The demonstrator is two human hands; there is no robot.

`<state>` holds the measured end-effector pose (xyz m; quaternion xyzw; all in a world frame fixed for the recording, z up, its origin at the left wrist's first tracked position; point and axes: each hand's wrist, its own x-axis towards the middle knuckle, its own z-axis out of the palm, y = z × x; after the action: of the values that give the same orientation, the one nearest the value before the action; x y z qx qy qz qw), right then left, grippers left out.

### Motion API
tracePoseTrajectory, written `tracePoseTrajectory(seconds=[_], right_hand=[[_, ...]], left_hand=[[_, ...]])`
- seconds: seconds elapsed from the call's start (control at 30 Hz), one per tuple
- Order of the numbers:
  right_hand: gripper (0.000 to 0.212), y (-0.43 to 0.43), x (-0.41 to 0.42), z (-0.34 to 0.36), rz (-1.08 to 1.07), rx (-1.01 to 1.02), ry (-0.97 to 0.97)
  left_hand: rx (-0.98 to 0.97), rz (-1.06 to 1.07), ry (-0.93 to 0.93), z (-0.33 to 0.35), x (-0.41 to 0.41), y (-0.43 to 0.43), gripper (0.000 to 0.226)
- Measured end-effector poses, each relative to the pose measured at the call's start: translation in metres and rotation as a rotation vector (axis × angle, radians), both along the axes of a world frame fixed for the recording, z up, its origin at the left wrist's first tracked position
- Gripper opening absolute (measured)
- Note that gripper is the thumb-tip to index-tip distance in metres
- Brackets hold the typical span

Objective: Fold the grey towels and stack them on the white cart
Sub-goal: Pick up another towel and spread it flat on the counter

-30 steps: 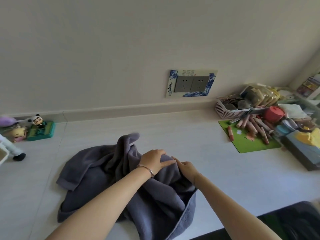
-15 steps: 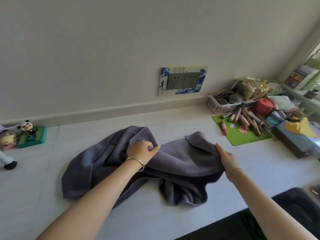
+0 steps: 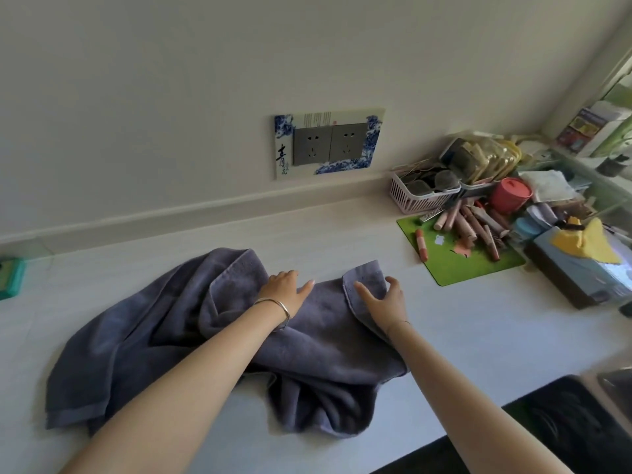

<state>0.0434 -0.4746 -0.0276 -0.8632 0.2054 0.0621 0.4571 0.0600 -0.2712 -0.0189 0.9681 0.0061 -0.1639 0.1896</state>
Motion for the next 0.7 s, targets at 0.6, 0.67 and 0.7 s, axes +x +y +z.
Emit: tracePoseTrajectory(seconds=[0.6, 0.67, 0.7], right_hand=[[0.038, -0.142, 0.038, 0.06, -0.068, 0.797, -0.179], [0.048, -0.166, 0.03, 0.043, -0.112, 0.598, -0.045], [0.051, -0.178, 0.026, 0.033, -0.114, 0.481, 0.045]], left_hand=[[-0.431, -0.2, -0.821, 0.078, 0.091, -0.117, 0.049], [-0.343, -0.225, -0.677, 0.045, 0.088, -0.142, 0.042], [-0.28, -0.207, -0.537, 0.026, 0.085, -0.149, 0.038]])
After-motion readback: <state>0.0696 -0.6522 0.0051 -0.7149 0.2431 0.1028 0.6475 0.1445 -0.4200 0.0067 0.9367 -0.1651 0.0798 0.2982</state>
